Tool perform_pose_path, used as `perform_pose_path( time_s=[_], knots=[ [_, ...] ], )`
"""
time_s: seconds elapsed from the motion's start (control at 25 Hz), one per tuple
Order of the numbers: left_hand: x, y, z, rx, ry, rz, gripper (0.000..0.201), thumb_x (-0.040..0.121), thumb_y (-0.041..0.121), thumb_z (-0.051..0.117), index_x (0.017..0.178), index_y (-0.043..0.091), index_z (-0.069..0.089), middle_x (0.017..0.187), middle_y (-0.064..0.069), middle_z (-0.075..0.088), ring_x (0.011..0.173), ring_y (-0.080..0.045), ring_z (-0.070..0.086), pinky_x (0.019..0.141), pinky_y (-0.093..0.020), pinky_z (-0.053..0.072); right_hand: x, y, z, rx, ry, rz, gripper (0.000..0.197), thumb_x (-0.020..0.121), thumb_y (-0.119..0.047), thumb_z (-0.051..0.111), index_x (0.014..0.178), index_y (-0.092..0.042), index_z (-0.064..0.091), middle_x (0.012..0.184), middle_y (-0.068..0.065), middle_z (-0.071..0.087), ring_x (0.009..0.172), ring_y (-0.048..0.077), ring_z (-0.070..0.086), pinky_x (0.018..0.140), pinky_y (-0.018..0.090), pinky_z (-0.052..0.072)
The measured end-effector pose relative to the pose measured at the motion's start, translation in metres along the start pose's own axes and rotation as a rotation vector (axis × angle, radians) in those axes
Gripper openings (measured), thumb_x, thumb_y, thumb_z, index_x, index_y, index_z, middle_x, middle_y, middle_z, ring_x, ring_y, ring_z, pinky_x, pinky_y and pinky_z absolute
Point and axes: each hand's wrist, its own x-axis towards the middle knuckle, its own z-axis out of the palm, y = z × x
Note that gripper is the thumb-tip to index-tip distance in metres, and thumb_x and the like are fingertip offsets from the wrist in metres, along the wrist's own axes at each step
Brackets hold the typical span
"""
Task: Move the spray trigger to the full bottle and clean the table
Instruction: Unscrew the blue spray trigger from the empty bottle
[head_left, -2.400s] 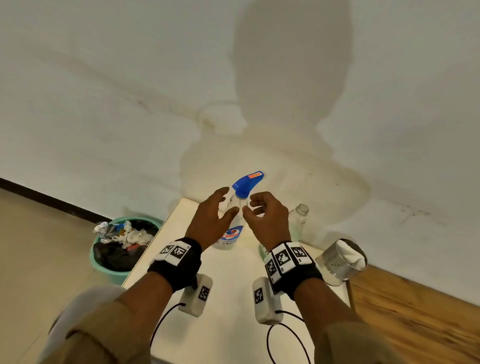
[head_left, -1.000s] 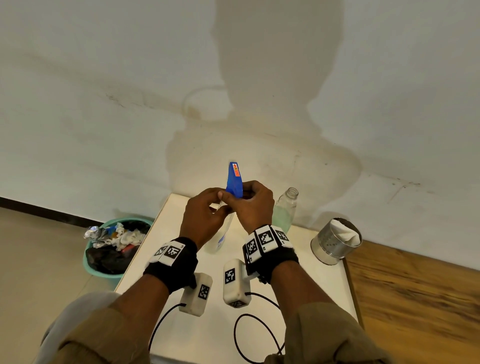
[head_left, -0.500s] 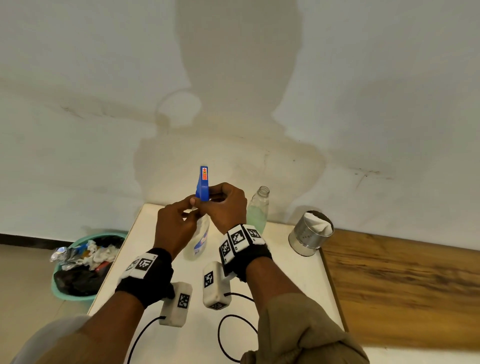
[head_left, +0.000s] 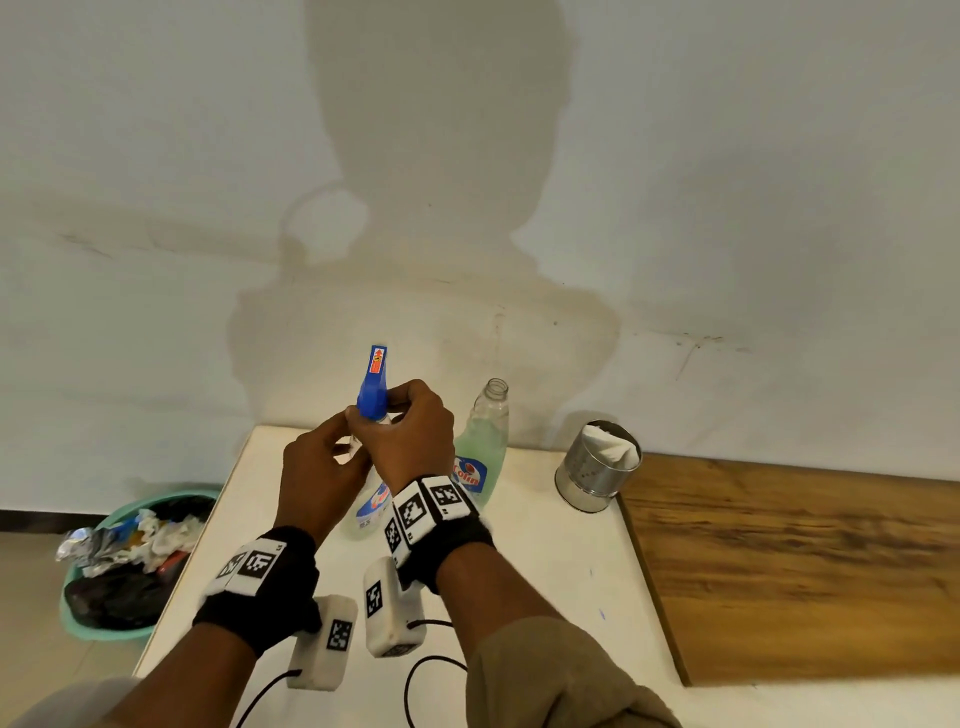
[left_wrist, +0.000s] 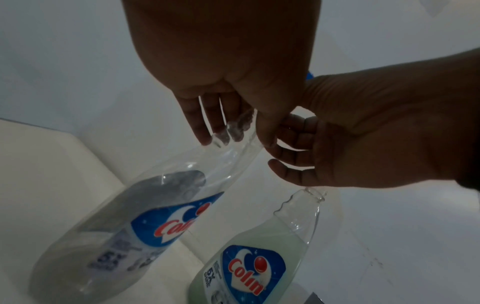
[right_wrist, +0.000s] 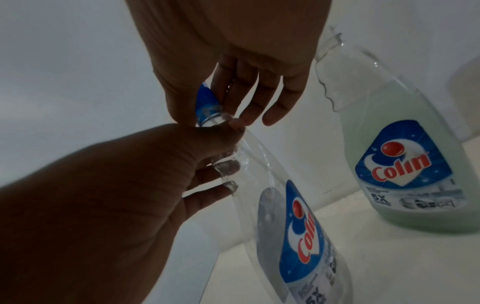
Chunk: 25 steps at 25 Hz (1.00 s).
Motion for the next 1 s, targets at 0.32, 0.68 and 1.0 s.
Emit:
perform_pose_path(
  time_s=[0.32,0.68,1.0],
  knots=[
    [0.001,-0.006,0.005,0.013,0.032,-0.047,0.035,0.081,0.008,0.066,0.116,0.009,0.063,0.097,-0.011,0.073,0.092,-0.024,0.067,0.081,-0.034,0.053,-0.003,-0.005,0.000,-0.014,-0.018,0.034,0.052,0.067,-0.057,0.078,0.099,-0.019,0.061,0.098,-0.007,0.067,0.085,0.013,0.062,0.071,0.027,0.048],
    [-0.001,-0.008,0.008,-0.004,0.037,0.048,0.031,0.084,0.010,0.063,0.114,0.014,0.062,0.093,-0.004,0.073,0.084,-0.018,0.066,0.080,-0.033,0.054,-0.001,0.004,0.007,0.039,0.076,-0.015,0.038,0.068,-0.047,0.080,0.091,-0.020,0.066,0.084,-0.008,0.069,0.076,0.011,0.066,0.068,0.024,0.052],
    [-0.001,-0.001,0.005,-0.077,-0.004,0.031,0.031,0.085,0.004,0.060,0.114,0.014,0.062,0.093,0.009,0.066,0.084,-0.006,0.060,0.076,-0.011,0.042,0.009,0.008,-0.010,0.081,-0.101,-0.129,0.034,0.072,-0.034,0.082,0.100,-0.016,0.075,0.090,0.000,0.077,0.079,0.011,0.069,0.075,0.020,0.053]
  ],
)
